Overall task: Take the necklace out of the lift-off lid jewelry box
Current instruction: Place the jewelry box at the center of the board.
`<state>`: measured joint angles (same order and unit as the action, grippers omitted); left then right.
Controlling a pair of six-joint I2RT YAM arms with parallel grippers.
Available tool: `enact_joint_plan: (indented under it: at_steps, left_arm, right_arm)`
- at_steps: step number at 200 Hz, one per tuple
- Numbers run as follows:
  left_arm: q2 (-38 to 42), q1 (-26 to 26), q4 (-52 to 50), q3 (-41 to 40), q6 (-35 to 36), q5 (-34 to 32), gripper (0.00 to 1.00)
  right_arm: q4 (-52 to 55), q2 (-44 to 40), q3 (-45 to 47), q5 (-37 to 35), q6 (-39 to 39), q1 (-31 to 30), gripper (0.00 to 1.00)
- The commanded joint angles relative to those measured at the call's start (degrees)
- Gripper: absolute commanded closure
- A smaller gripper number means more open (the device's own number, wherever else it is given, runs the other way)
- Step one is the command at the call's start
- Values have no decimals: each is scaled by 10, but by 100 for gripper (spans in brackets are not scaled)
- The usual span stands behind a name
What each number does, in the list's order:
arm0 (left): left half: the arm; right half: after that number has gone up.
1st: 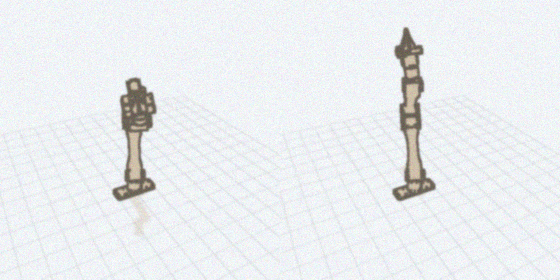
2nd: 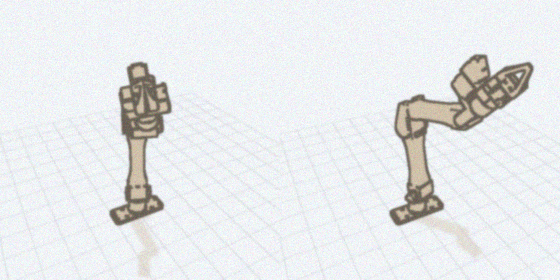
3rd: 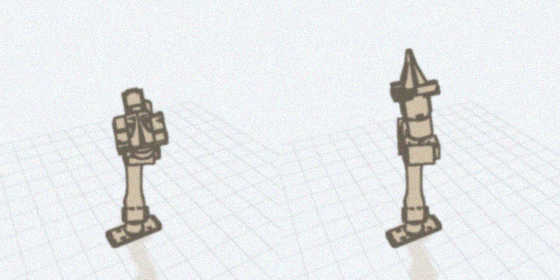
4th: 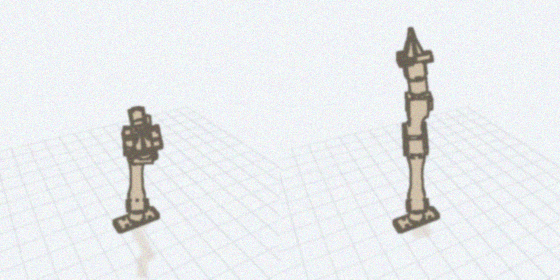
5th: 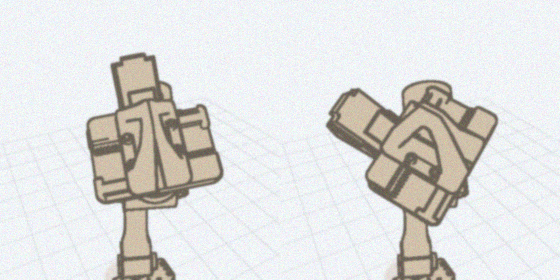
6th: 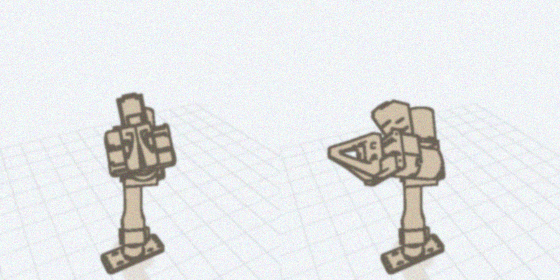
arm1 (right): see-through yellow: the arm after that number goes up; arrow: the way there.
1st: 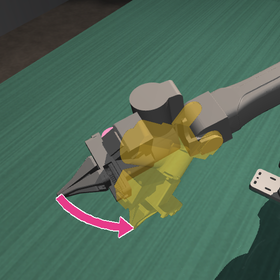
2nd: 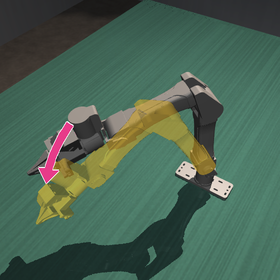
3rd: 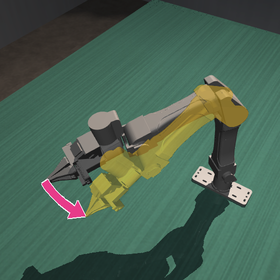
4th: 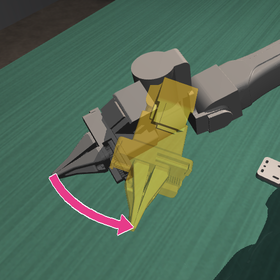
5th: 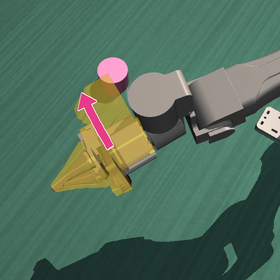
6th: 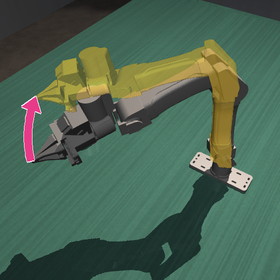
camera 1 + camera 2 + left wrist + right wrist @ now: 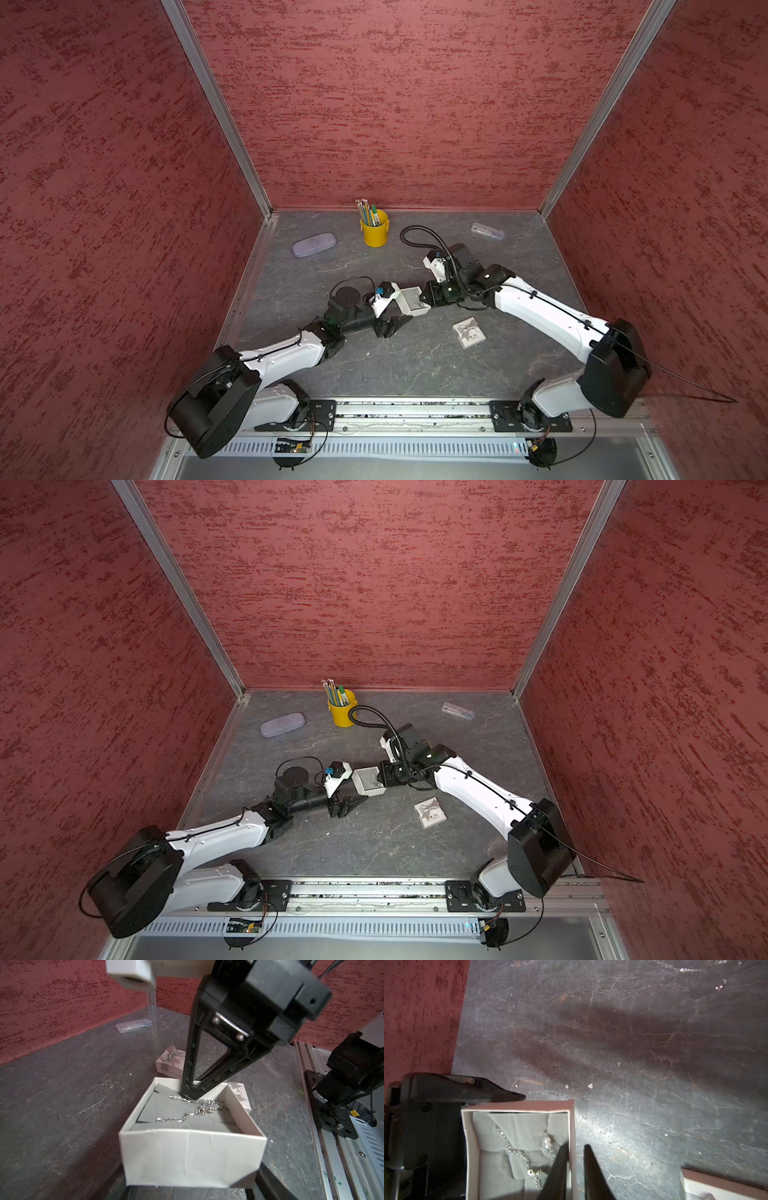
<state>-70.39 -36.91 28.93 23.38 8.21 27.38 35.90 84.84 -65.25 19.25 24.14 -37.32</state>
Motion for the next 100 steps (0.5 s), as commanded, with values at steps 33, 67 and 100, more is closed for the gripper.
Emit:
enact_joint_plan:
  at_steps: [33,67,100]
  left_arm:
    - [21,2,-11,16,0,-3,27]
    - [59,2,16,-22,-47,-53,0]
    - [114,6,-85,-19,-146,-111,0]
  right_arm:
    - [0,-3,-11,-30,8,-4,100]
    - [-10,-29,28,-145,59,-10,100]
    - [-50,-31,107,-233,105,-58,100]
